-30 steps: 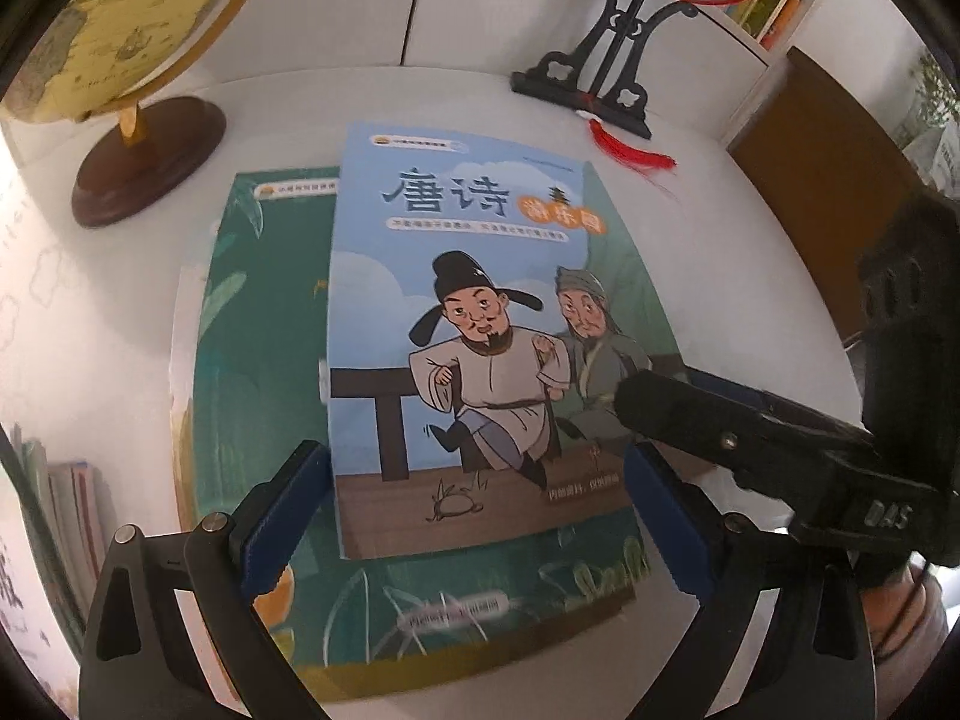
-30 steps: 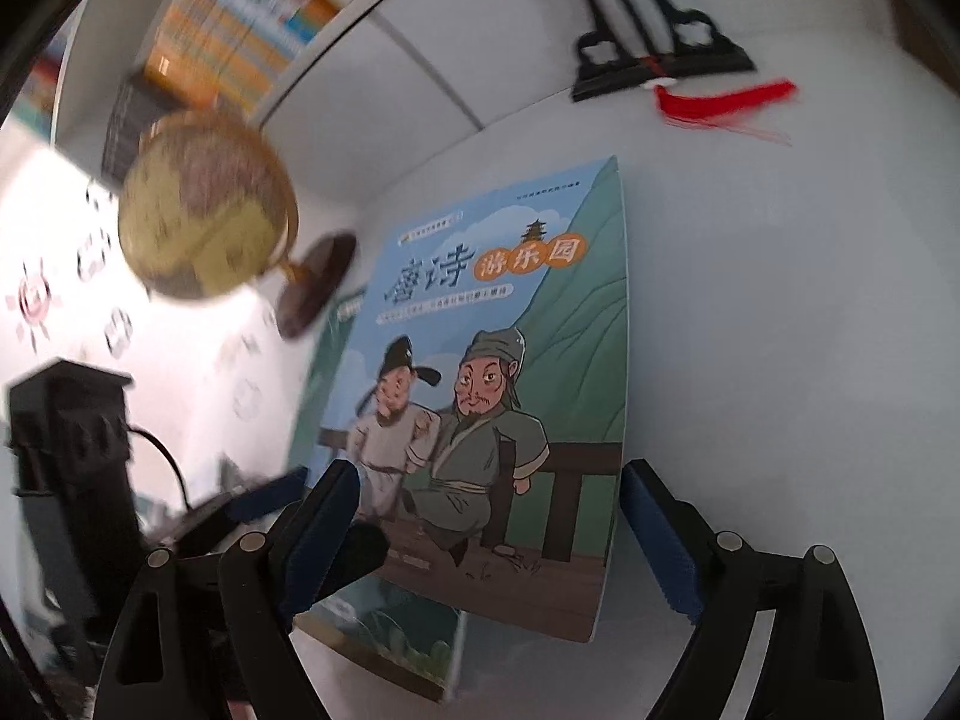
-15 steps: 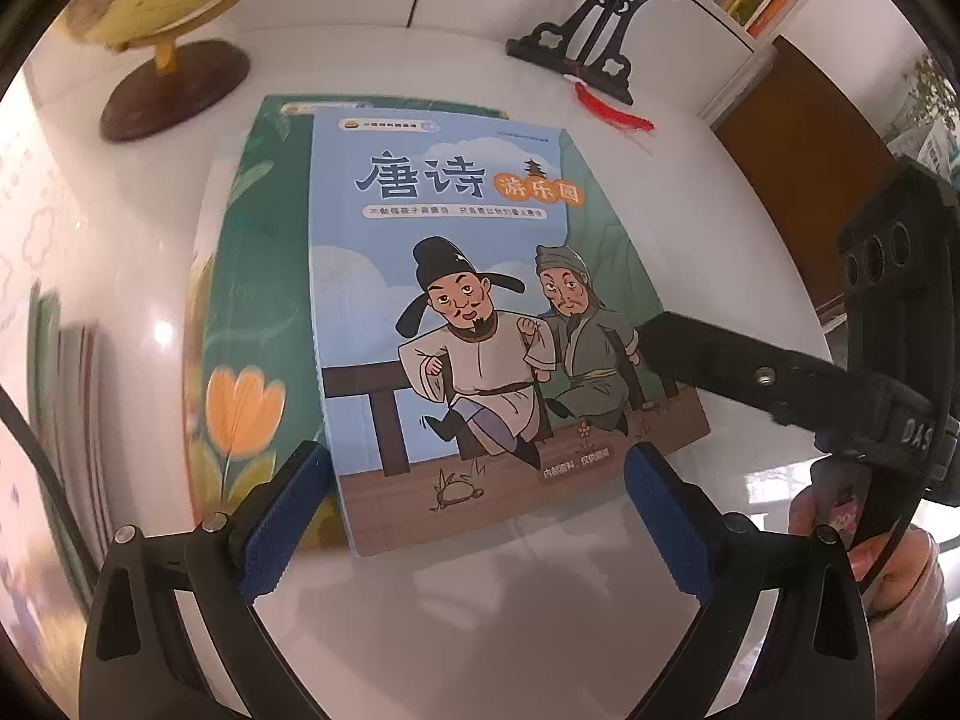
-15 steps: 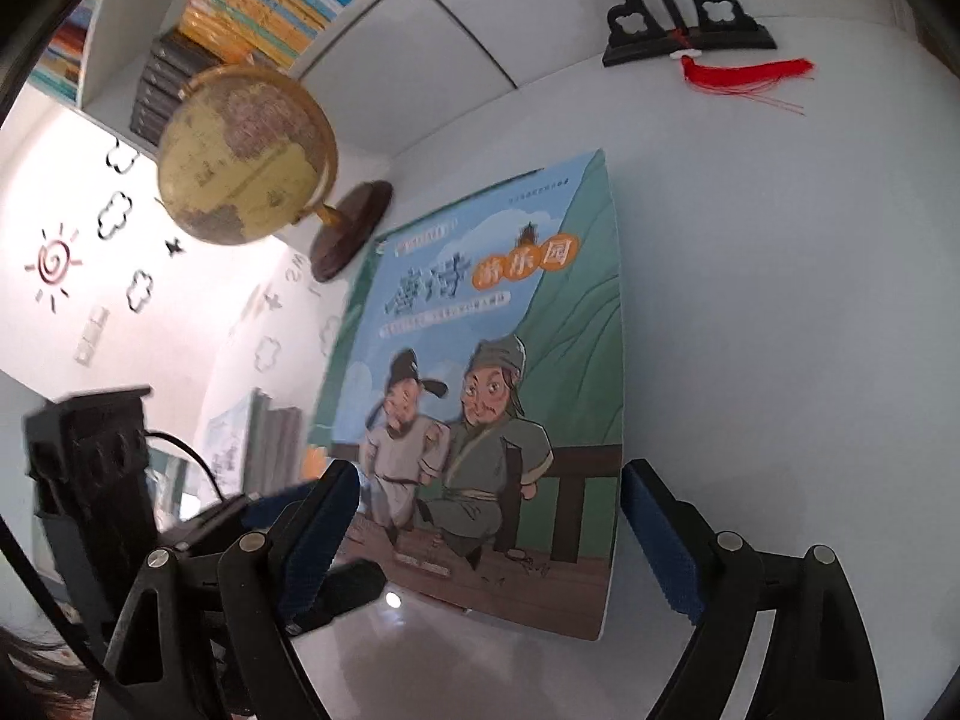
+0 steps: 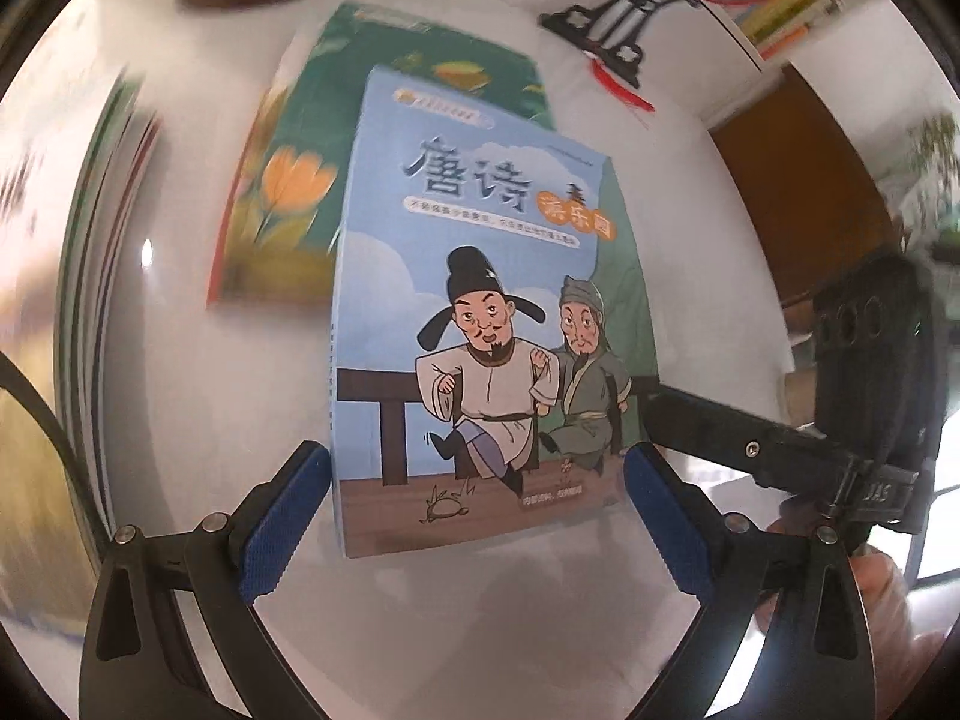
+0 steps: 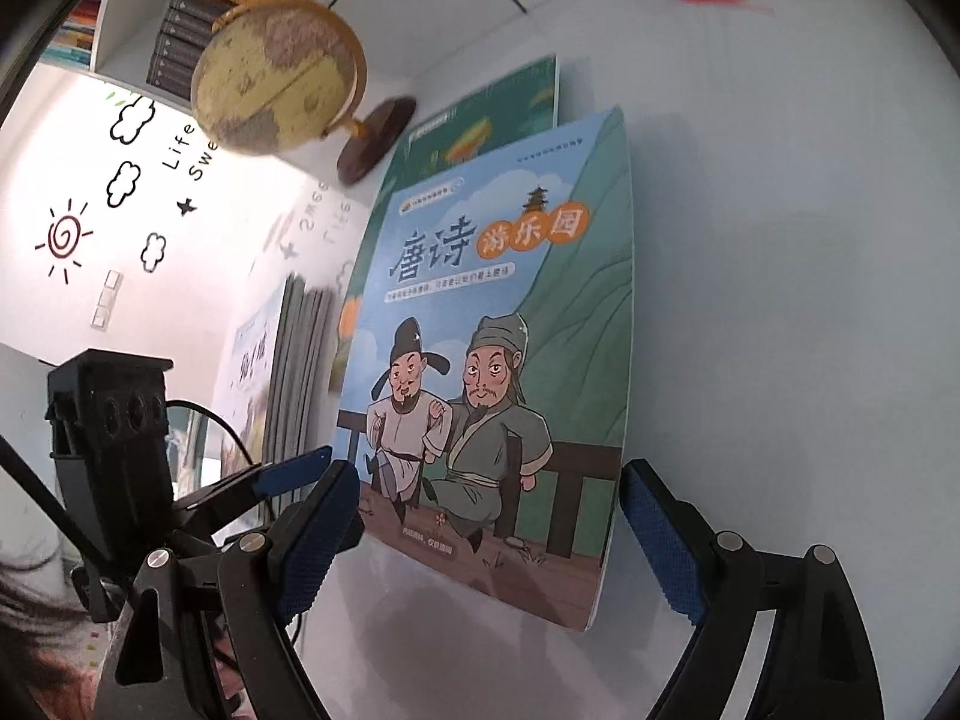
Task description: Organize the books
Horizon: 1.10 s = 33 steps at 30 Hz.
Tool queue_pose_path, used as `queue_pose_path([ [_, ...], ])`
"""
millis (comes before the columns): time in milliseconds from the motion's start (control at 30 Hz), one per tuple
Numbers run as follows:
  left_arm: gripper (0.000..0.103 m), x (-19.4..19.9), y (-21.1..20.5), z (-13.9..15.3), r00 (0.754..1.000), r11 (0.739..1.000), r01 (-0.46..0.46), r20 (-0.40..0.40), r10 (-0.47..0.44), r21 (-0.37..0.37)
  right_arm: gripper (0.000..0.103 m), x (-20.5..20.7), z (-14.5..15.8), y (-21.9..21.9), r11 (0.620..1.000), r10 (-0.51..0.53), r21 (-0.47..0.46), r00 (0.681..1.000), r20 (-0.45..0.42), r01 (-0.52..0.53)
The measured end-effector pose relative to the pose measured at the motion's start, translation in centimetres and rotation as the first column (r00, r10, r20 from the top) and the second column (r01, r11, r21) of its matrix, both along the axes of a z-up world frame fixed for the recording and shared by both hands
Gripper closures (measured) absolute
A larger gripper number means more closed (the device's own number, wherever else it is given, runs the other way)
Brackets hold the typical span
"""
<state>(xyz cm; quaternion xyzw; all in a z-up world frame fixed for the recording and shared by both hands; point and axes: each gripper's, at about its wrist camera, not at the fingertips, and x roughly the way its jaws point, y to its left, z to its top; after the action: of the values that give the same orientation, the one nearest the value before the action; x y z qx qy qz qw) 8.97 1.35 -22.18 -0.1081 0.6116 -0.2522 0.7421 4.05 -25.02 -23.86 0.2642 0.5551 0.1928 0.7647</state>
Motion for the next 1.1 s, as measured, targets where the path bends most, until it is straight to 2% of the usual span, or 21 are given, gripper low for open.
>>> queue_pose_path([
  [67, 0.006, -0.1, 1.0, -0.8, 0.997, 0.997, -0.059, -0.062, 0.056, -0.044, 0.015, -0.3, -0.4, 0.2, 1.0, 0.026, 0.009, 0.999, -0.025, -0.026],
  [167, 0.006, 0.4, 2.3, -0.9, 0.986, 0.984, -0.151, -0.08, 0.144, -0.092, 0.015, 0.0, -0.4, 0.3, 0.999, 0.038, 0.018, 0.999, -0.022, -0.037],
  [267, 0.006, 1.1, 2.3, -1.0, 0.983, 0.98, -0.177, -0.076, 0.17, -0.091, 0.015, 0.6, -0.3, -0.2, 1.0, 0.021, 0.01, 1.0, 0.001, -0.021],
  [433, 0.006, 1.8, 0.4, -0.6, 0.993, 0.994, -0.112, 0.029, 0.112, 0.0, 0.015, 2.1, -0.3, -0.8, 1.0, 0.012, -0.013, 0.999, 0.049, -0.012],
  [500, 0.002, 2.1, 0.2, -0.6, 0.993, 0.995, -0.098, 0.061, 0.097, 0.011, 0.015, 2.4, -0.4, -0.8, 1.0, 0.018, -0.001, 0.998, 0.066, -0.018],
  [600, 0.001, 2.3, -0.7, -0.8, 0.986, 0.997, -0.062, 0.158, 0.055, 0.039, 0.014, 2.7, -0.5, -0.7, 0.999, 0.035, 0.01, 0.995, 0.098, -0.036],
  [667, 0.001, 2.2, -1.3, -0.8, 0.98, 0.995, -0.043, 0.198, 0.026, 0.087, 0.013, 2.7, -0.6, -0.6, 0.999, 0.048, 0.013, 0.991, 0.122, -0.05],
  [733, 0.001, 2.0, -1.9, -0.8, 0.975, 0.99, -0.033, 0.221, 0.002, 0.135, 0.012, 2.7, -0.8, -0.4, 0.998, 0.052, 0.04, 0.989, 0.142, -0.058],
  [800, 0.001, 2.2, -2.5, -0.9, 0.973, 0.984, -0.021, 0.229, -0.021, 0.176, 0.005, 2.7, -0.9, -0.4, 0.996, 0.038, 0.079, 0.988, 0.152, -0.051],
  [900, 0.001, 2.2, -2.8, -0.9, 0.975, 0.979, -0.018, 0.222, -0.028, 0.202, 0.006, 2.9, -1.1, -0.5, 0.99, 0.017, 0.14, 0.992, 0.123, -0.035],
  [933, 0.001, 2.4, -2.4, -0.8, 0.979, 0.983, -0.035, 0.202, -0.002, 0.18, 0.007, 2.9, -1.4, -0.6, 0.983, 0.008, 0.182, 0.995, 0.098, -0.026],
  [1000, 0.001, 2.8, -0.9, -0.6, 0.986, 0.994, -0.087, 0.148, 0.077, 0.062, 0.018, 2.6, -1.4, -0.8, 0.981, 0.002, 0.195, 0.997, 0.083, -0.018],
  [1067, 0.002, 2.9, 1.2, -0.8, 0.982, 0.983, -0.168, 0.08, 0.174, -0.07, 0.025, 1.9, -1.1, -1.0, 0.984, 0.023, 0.176, 0.995, 0.098, -0.04],
  [1100, 0.005, 2.8, 2.1, -0.8, 0.976, 0.973, -0.2, 0.058, 0.208, -0.113, 0.036, 1.4, -0.9, -1.3, 0.981, 0.029, 0.187, 0.993, 0.113, -0.05],
])
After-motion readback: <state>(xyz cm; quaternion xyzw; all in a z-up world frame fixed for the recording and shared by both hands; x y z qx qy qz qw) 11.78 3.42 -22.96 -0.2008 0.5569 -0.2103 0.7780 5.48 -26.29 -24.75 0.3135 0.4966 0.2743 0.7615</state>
